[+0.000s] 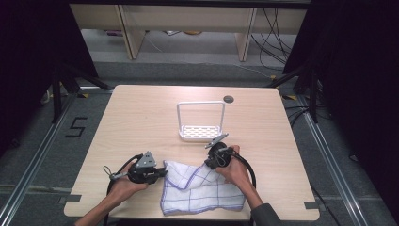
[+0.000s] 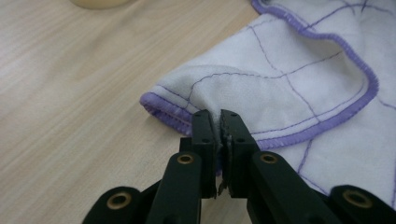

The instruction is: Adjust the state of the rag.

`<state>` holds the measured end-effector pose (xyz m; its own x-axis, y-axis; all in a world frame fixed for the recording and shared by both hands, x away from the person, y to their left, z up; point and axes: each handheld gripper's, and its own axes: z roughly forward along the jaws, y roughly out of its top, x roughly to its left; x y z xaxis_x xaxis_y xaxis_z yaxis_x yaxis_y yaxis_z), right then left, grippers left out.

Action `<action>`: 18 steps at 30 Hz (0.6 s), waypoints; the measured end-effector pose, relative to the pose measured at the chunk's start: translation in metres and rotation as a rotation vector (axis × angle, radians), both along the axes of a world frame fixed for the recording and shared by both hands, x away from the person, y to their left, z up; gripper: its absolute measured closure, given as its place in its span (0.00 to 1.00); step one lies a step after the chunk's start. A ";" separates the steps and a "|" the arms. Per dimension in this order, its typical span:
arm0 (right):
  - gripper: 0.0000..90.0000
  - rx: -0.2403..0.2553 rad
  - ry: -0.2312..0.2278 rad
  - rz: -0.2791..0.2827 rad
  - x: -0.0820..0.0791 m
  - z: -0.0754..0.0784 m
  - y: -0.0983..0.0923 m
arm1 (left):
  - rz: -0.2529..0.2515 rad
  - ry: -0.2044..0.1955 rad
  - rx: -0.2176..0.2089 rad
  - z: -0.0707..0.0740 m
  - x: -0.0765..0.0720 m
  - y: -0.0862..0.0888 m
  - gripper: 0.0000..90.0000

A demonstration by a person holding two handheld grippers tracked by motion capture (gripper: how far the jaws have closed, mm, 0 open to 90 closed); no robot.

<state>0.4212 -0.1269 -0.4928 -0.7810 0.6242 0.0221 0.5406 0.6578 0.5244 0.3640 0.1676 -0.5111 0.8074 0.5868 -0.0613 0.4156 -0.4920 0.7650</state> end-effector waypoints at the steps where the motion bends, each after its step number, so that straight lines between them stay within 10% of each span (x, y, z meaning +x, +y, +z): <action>1: 0.91 -0.008 -0.007 0.000 -0.001 0.000 0.001 | -0.023 -0.015 0.017 0.003 0.001 0.003 0.95; 8: 0.96 0.022 -0.098 0.005 -0.013 0.028 -0.009 | -0.049 -0.023 -0.098 0.031 -0.010 0.001 0.95; 11: 0.96 0.117 -0.164 -0.053 -0.020 0.051 -0.026 | -0.074 -0.021 -0.141 0.047 -0.014 -0.004 0.95; 18: 0.96 0.133 -0.234 -0.150 -0.016 0.072 -0.057 | -0.026 0.023 -0.192 0.054 0.012 -0.018 0.94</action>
<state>0.4056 -0.1842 -0.4211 -0.6738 0.7367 -0.0576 0.4812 0.4966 0.7223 0.3760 0.1495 -0.4571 0.8193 0.5412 -0.1891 0.4232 -0.3484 0.8364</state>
